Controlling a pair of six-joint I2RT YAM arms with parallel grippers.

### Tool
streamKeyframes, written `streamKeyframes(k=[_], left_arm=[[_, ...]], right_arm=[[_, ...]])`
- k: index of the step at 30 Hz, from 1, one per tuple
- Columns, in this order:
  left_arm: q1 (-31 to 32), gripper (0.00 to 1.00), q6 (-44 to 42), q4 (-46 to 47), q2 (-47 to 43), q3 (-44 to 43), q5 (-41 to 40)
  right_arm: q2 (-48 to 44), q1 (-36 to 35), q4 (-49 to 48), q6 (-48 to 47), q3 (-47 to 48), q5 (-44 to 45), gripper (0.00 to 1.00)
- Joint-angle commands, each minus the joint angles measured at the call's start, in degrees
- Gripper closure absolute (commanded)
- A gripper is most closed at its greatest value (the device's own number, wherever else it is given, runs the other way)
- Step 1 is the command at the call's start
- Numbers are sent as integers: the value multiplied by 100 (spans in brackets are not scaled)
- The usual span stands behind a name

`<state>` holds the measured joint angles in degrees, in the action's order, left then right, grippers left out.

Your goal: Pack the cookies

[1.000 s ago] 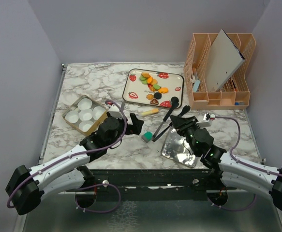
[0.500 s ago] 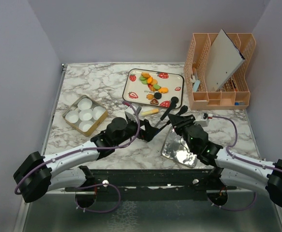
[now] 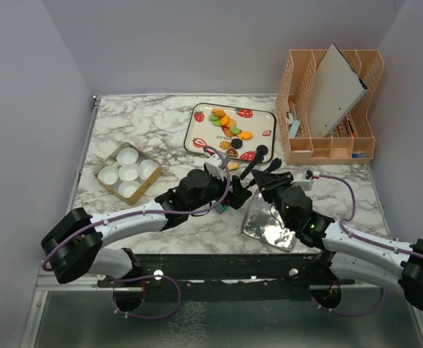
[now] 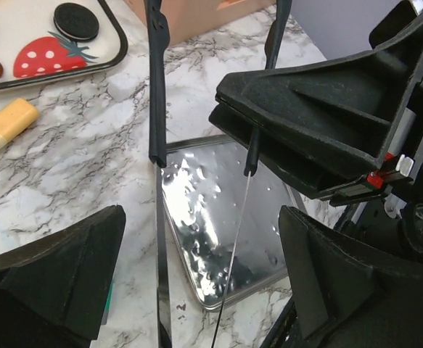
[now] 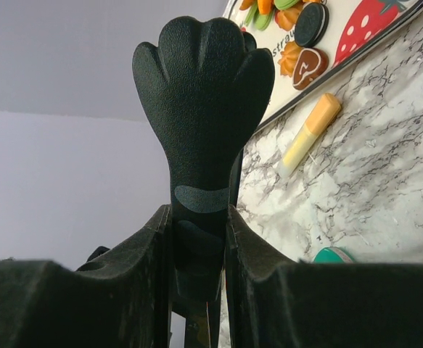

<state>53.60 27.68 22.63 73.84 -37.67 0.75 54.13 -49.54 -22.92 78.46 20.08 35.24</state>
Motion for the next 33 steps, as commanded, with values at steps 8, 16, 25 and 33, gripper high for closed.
streamKeyframes(k=[8, 16, 25, 33], left_arm=[[89, 22, 350, 243, 408, -354, 155], [89, 35, 464, 376, 455, -296, 343], [89, 42, 493, 506, 429, -307, 419], [89, 50, 457, 692, 412, -239, 353]], right_arm=[[-182, -12, 194, 228, -8, 62, 100], [-379, -7, 252, 265, -56, 40, 100], [-321, -9, 242, 385, -91, -175, 100], [-254, -9, 224, 484, -124, -288, 100]])
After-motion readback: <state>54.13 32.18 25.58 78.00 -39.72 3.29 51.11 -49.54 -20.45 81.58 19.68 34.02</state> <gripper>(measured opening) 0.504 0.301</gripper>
